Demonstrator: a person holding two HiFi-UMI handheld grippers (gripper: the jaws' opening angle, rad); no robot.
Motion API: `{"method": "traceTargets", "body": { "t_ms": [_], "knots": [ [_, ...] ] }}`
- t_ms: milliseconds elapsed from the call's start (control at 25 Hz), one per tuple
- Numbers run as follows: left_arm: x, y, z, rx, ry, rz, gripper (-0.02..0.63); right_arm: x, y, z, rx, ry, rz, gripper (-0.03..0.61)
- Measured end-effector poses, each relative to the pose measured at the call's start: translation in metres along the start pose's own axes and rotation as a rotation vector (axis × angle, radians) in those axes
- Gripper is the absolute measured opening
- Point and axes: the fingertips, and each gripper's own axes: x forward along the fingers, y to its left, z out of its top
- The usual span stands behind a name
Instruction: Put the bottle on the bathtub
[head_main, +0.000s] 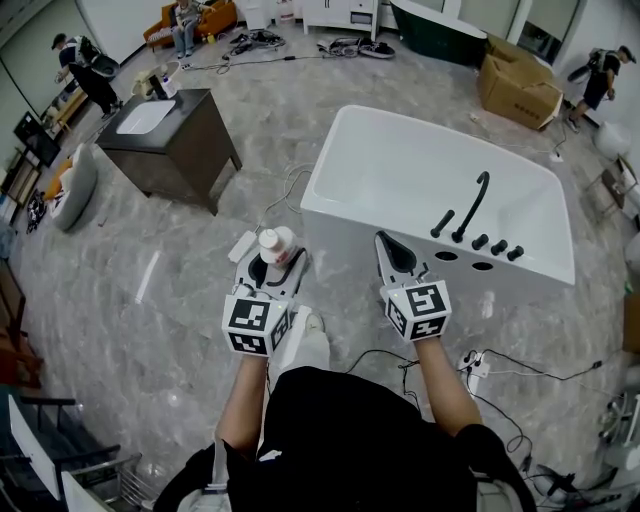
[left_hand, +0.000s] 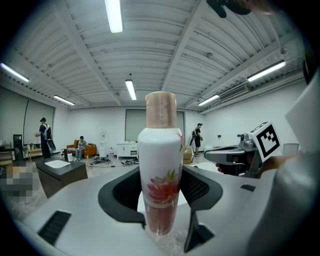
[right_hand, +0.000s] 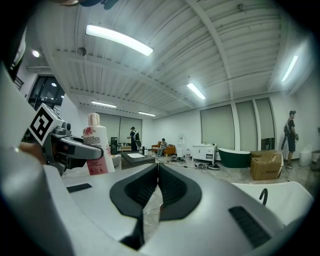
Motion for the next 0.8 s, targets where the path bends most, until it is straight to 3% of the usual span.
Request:
{"method": "traceTargets", "body": {
  "t_ms": [480, 800],
  "knots": [
    [0.097, 0.072, 0.023, -0.042, 0.014, -0.043, 0.236, 0.112, -0.04, 0.019, 0.014, 0.021, -0.021, 0.025],
    [0.148, 0.129, 0.032, 0.002, 0.034, -0.065, 0.236, 0.189, -0.047, 0.021, 0.028, 0.046, -0.043, 0.025]
  ]
}}
